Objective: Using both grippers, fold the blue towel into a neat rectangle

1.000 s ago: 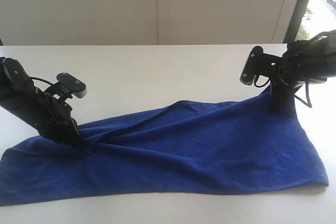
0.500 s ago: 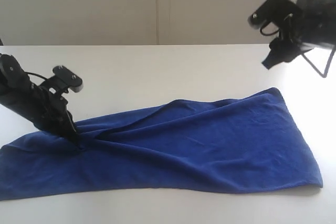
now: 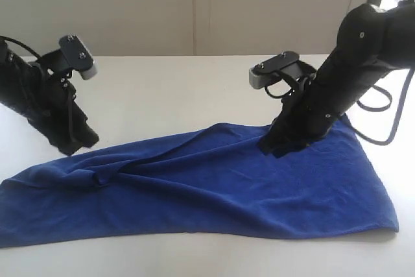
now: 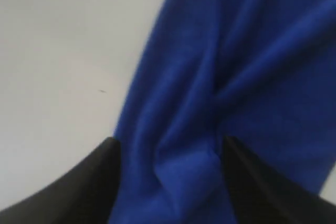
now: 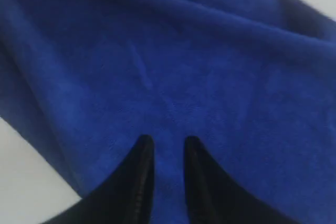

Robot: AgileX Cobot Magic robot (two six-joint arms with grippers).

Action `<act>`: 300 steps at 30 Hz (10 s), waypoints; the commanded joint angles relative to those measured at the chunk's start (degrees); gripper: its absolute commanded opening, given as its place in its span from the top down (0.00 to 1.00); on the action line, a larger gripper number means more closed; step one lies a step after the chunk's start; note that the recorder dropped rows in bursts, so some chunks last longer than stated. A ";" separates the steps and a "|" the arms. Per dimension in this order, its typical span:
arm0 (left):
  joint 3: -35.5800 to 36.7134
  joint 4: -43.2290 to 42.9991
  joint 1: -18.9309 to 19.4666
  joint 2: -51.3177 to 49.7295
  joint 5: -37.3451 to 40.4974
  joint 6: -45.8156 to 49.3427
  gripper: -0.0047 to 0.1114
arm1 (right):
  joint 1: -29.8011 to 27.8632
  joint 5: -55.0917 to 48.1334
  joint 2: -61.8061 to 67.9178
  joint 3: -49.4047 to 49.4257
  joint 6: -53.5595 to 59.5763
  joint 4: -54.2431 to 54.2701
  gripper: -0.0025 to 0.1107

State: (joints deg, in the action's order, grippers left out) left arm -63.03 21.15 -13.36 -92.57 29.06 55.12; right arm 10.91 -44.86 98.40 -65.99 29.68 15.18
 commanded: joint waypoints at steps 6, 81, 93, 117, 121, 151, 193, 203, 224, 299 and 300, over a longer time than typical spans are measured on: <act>5.02 0.30 0.10 -0.05 6.56 14.12 0.44 | -0.02 1.68 5.64 2.01 3.21 2.72 0.85; 6.95 18.88 -0.97 -8.79 -30.92 6.09 0.95 | -0.02 -1.35 15.31 2.15 3.67 2.99 0.85; 6.25 18.88 4.89 -14.39 -34.91 6.36 0.96 | -0.02 -1.35 15.31 2.15 3.67 2.99 0.85; 0.62 25.96 9.10 -10.60 -15.14 9.16 0.96 | -0.02 -0.92 15.31 2.15 3.67 2.99 0.85; -1.10 25.85 10.02 -14.92 -10.99 6.17 0.96 | -0.02 -1.08 15.31 2.15 3.67 2.99 0.85; -1.10 26.80 14.71 -19.86 -32.27 6.16 0.96 | -0.02 -4.31 15.31 2.15 3.56 1.61 0.85; 13.57 -5.58 12.67 2.98 4.96 -25.18 0.96 | -20.08 -0.55 24.09 -25.92 -10.22 -14.57 0.98; 19.55 -4.30 12.67 2.98 1.93 -25.18 0.96 | -20.08 0.75 29.43 -30.19 -10.37 -14.57 0.98; 26.32 -12.22 12.67 1.26 -2.54 -29.52 0.96 | -20.08 1.77 31.96 -30.19 -10.37 -14.79 0.98; -24.35 -9.84 12.67 -30.45 -4.88 -28.10 0.96 | -8.63 -5.59 -1.88 6.02 -15.61 -15.18 0.98; -24.35 -9.67 12.67 -30.55 -4.61 -27.96 0.96 | -8.51 -5.21 -1.88 7.10 -16.06 -15.18 0.98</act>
State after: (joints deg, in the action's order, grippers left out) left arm -87.11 10.06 -0.51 -122.46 22.28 26.58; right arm 1.75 -51.77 97.02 -61.56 14.84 0.00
